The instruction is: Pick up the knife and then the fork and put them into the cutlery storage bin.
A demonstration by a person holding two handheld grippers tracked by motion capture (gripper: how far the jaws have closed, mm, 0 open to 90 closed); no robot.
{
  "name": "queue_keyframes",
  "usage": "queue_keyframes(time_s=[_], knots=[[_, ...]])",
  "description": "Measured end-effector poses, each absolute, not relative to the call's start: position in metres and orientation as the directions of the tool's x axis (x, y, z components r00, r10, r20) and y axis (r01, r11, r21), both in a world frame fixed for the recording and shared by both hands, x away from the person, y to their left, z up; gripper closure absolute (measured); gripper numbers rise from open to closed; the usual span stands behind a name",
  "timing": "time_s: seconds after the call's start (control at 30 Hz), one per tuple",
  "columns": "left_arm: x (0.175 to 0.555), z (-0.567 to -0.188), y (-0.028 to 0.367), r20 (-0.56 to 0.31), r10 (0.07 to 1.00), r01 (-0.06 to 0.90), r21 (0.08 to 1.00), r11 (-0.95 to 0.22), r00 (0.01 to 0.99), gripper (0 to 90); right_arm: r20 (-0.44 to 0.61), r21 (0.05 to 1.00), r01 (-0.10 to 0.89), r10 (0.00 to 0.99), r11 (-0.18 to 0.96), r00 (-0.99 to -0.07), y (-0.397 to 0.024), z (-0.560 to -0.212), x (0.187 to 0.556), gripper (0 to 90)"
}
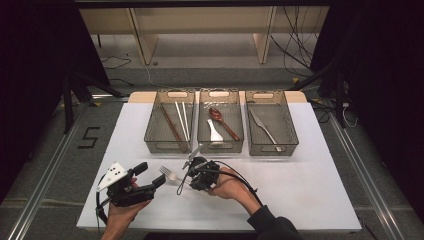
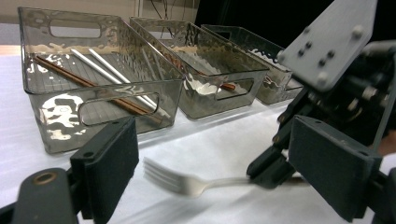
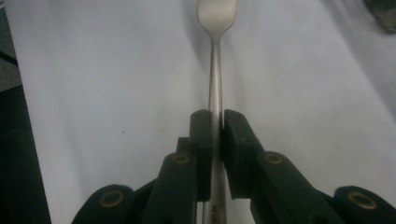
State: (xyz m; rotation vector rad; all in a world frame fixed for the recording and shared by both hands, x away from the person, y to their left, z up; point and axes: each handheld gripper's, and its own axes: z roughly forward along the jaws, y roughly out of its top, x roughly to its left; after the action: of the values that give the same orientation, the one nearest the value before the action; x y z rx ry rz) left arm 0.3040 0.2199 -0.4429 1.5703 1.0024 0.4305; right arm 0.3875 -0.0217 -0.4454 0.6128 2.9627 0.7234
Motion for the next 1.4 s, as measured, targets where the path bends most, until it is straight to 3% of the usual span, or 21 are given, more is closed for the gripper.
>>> queue_keyframes(time_s=[0.57, 1.4], knots=[[0.304, -0.443, 0.220, -0.245, 0.787, 0.366, 0.930, 0.026, 0.567, 15.6, 0.049, 0.534, 0.404, 0.450, 0.743, -0.892, -0.073, -0.404, 0.394, 83.3], [0.305, -0.443, 0.219, -0.247, 0.786, 0.367, 0.930, 0.028, 0.566, 15.6, 0.040, 0.631, 0.527, 0.654, 0.569, -0.755, -0.167, -0.357, 0.428, 83.3]])
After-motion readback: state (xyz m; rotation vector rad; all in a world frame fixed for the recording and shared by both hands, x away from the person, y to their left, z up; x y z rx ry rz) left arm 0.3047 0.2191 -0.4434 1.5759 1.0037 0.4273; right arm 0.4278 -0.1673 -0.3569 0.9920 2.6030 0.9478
